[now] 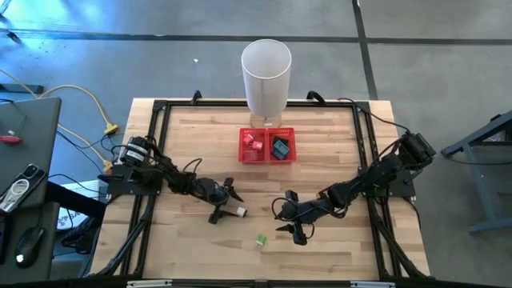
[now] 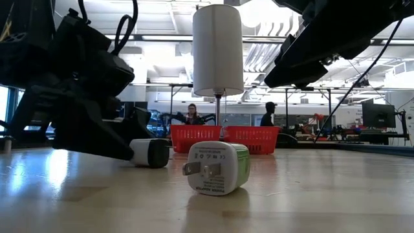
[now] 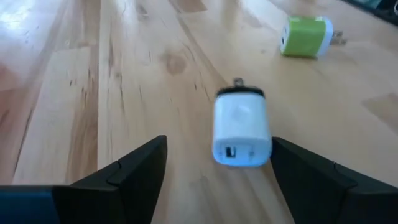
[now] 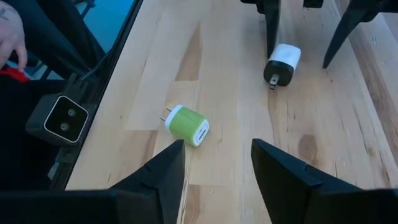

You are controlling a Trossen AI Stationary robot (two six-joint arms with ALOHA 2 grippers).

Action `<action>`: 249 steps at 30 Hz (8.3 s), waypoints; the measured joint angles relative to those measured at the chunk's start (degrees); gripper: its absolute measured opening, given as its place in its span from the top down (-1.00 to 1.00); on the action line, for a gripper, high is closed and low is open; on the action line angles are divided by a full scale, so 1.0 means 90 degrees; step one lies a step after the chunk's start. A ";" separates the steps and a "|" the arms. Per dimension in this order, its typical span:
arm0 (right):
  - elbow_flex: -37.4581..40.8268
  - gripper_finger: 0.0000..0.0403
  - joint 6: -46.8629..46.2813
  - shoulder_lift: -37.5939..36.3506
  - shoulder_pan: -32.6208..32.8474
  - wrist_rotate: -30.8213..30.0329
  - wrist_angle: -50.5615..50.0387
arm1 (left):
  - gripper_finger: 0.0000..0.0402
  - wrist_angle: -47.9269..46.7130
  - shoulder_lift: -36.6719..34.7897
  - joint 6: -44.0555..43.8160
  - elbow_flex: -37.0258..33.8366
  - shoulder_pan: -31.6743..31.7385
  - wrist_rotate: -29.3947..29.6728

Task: Pick & Place Office items
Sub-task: Put the white charger adapter into the left red bin

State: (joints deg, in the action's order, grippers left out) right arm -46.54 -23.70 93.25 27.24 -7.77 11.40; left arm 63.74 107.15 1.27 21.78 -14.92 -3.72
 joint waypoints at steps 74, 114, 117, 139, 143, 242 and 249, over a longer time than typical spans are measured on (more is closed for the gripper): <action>-0.0001 0.14 -0.2184 -0.0002 -0.0610 0.0002 0.0151 | 0.39 -0.5061 -0.1081 0.0329 0.3246 -0.0546 0.1840; 0.0012 0.14 -0.2021 0.0007 -0.0690 0.0161 0.1067 | 0.39 -0.4760 -0.0835 0.0858 0.3906 -0.0523 0.1576; 0.0015 0.14 -0.2032 0.0012 -0.0690 0.0267 0.1030 | 0.39 -0.4739 -0.0784 0.0901 0.3915 -0.0527 0.1547; -0.0018 0.16 -0.2469 -0.0091 -0.0623 0.0504 0.0564 | 0.39 -0.5201 -0.1021 0.1250 0.3912 -0.0748 0.1862; -0.0016 0.22 -0.2558 -0.0107 -0.0707 0.0361 0.0568 | 0.39 -0.5215 -0.1022 0.1210 0.3912 -0.0743 0.1901; -0.0015 0.32 -0.2532 -0.0107 -0.0828 -0.1366 0.0767 | -0.13 -0.4815 -0.1226 0.1762 0.3912 -0.1443 0.3956; -0.0012 0.33 -0.2711 -0.0100 -0.0828 -0.1507 0.0322 | -0.13 -0.4868 -0.1354 0.1674 0.3910 -0.1725 0.3991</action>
State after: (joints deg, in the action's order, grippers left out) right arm -46.65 -48.10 92.36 19.79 -21.33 14.30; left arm 19.93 94.97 16.33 56.97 -30.45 32.19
